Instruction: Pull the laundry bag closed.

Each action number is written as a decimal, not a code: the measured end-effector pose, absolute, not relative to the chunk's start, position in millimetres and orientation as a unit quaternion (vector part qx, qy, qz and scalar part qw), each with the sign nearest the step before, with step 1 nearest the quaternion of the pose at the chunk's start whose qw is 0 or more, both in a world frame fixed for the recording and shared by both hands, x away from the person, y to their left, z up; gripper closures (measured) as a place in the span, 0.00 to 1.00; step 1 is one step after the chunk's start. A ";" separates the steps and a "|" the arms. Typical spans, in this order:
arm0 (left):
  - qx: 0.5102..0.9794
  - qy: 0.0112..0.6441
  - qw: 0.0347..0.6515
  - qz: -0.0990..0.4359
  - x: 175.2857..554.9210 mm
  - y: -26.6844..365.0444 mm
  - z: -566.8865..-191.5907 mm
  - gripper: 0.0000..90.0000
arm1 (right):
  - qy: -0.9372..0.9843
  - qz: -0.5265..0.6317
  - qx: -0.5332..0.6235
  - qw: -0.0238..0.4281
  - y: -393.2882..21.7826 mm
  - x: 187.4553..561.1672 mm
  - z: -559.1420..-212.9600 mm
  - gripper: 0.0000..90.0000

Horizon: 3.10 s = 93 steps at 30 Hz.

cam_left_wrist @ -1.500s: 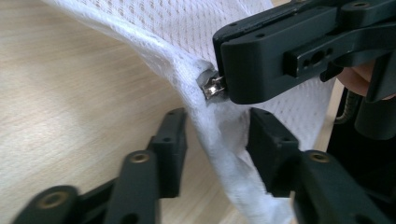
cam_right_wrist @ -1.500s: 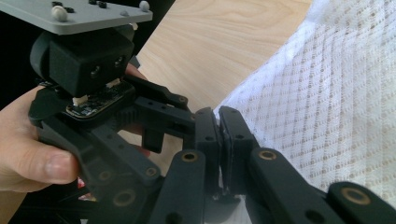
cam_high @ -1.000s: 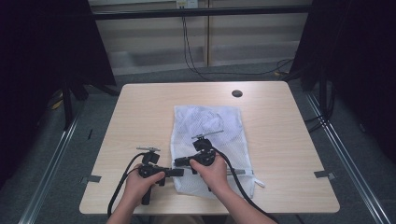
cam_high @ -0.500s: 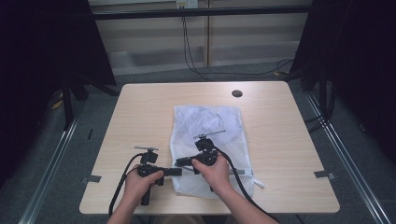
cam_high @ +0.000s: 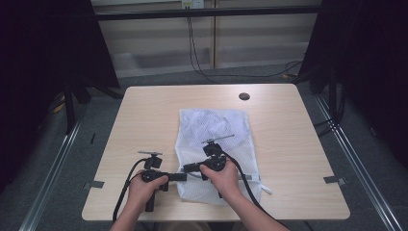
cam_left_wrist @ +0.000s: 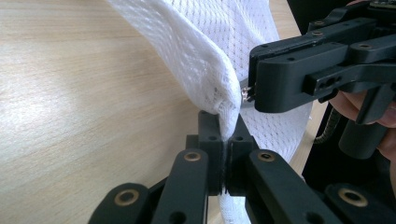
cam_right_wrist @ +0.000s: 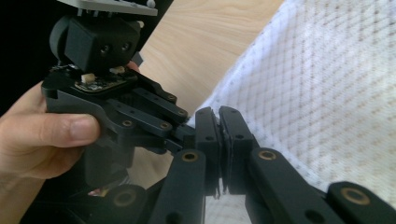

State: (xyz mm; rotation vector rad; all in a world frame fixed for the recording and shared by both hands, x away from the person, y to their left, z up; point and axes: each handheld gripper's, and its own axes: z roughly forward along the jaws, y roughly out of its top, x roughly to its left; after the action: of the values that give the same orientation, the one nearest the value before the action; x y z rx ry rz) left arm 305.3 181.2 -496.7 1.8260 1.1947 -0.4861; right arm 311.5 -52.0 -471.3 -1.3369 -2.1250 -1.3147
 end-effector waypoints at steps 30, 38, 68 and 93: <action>0.729 0.480 0.444 -0.203 305.0 183.0 -496.2 0.98 | -0.746 -0.456 -0.461 0.151 -67.5 310.7 -472.6 0.97; 0.728 0.482 0.444 -0.204 304.3 182.0 -496.0 0.98 | -0.745 -0.456 -0.462 0.152 -74.2 309.7 -474.6 0.97; 0.723 0.487 0.445 -0.204 301.0 180.8 -494.1 0.98 | -0.744 -0.455 -0.461 0.161 -92.8 310.6 -480.8 0.97; 0.722 0.489 0.447 -0.201 300.6 182.8 -494.9 0.98 | -0.743 -0.454 -0.463 0.165 -100.4 309.9 -480.6 0.97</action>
State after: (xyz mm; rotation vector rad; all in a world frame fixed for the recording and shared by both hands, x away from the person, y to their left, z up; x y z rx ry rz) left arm 300.6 182.8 -494.9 1.7885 1.2101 -0.4966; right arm 309.9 -100.4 -480.6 -1.3184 -2.1163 -1.2946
